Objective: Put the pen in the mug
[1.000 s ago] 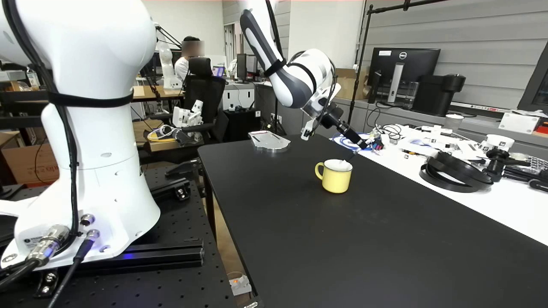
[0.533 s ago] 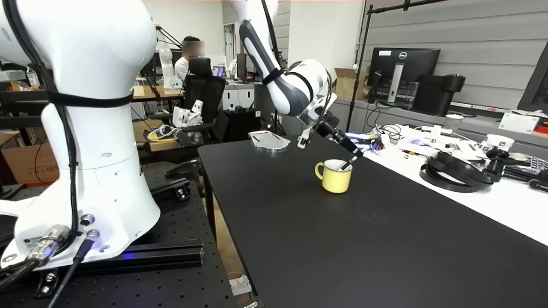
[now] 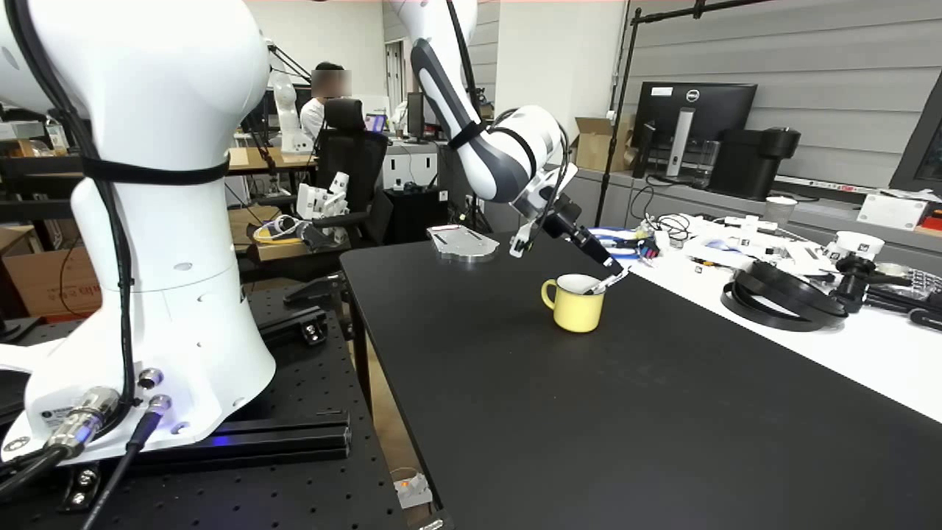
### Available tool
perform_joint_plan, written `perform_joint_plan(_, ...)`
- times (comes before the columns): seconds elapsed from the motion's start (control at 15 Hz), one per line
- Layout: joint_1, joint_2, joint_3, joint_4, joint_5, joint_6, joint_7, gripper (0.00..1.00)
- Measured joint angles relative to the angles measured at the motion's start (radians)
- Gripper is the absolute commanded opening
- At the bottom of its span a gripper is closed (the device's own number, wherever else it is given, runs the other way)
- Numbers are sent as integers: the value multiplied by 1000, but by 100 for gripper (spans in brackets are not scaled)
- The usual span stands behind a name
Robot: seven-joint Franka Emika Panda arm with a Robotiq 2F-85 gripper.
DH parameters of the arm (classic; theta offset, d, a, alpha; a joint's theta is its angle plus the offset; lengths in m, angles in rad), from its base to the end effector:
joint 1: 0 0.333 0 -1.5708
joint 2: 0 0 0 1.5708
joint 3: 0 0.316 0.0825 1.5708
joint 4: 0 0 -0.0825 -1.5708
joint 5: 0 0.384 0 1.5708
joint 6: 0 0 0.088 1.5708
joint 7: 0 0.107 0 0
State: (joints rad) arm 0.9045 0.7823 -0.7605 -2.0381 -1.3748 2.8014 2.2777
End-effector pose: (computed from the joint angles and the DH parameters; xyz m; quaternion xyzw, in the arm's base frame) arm 0.5610 0.1178 0.1307 0.8586 -0.2488 0.3959 0.2101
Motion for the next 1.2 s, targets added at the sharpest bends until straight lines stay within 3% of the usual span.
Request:
perform_joint_plan(0.27, 0, -3, 0, 20, 43, -17, -9, 95)
perform_joint_plan(0.33, 1, -7, -1, 29, 47, -25, -10, 98)
perform_joint_plan(0.6, 21, -33, -8, 46, 61, -65, -24, 100)
perform_joint_plan(0.87, -75, -100, 130, 50, -18, -179, -30, 100)
perform_joint_plan(1.2, -93, -105, 140, 51, -22, -180, -30, 100)
